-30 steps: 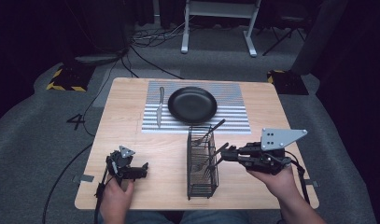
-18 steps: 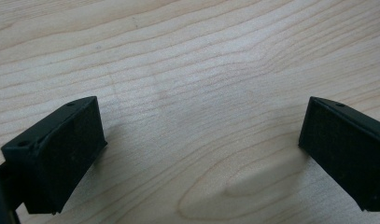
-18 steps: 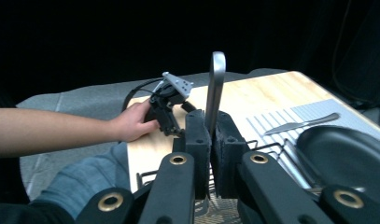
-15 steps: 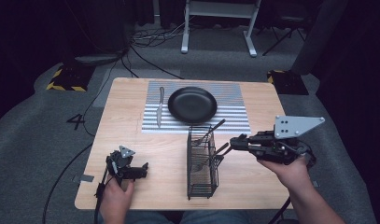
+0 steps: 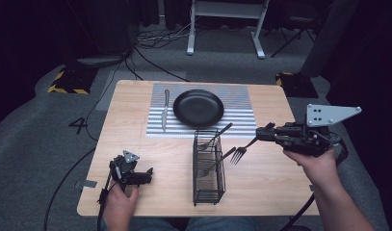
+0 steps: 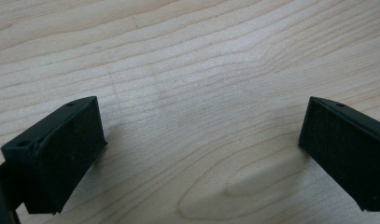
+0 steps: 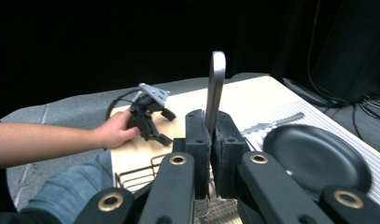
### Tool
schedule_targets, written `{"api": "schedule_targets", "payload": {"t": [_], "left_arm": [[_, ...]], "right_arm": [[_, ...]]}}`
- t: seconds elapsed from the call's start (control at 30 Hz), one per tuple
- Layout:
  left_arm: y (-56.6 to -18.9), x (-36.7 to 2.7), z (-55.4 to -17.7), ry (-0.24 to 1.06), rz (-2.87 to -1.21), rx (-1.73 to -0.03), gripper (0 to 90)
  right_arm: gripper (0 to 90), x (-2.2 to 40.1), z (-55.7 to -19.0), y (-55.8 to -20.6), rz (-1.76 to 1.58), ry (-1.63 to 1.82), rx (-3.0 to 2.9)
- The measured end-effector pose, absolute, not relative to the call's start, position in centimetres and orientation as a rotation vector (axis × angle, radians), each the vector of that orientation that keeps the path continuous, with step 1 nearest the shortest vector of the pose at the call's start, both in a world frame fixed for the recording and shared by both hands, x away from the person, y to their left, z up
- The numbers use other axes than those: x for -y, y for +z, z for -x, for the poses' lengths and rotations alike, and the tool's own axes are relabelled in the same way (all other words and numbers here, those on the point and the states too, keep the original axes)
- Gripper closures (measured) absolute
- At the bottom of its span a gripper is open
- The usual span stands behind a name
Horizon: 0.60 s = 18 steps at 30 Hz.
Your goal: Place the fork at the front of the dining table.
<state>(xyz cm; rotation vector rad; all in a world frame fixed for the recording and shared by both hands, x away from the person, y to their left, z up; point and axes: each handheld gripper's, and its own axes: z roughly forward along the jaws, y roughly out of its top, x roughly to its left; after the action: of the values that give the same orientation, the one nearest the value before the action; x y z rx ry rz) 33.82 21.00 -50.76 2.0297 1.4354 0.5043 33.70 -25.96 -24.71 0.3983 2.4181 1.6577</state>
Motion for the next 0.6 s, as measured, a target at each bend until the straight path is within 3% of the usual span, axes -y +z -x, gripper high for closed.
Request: {"api": "schedule_targets", "payload": {"t": [0.6], "left_arm": [[-50.8, -21.0, -33.8, 0.504, -2.029, -1.436, 0.2]], "right_arm": [[86.3, 30.7, -38.3, -24.5, -0.543, 1.415, -2.314]]}}
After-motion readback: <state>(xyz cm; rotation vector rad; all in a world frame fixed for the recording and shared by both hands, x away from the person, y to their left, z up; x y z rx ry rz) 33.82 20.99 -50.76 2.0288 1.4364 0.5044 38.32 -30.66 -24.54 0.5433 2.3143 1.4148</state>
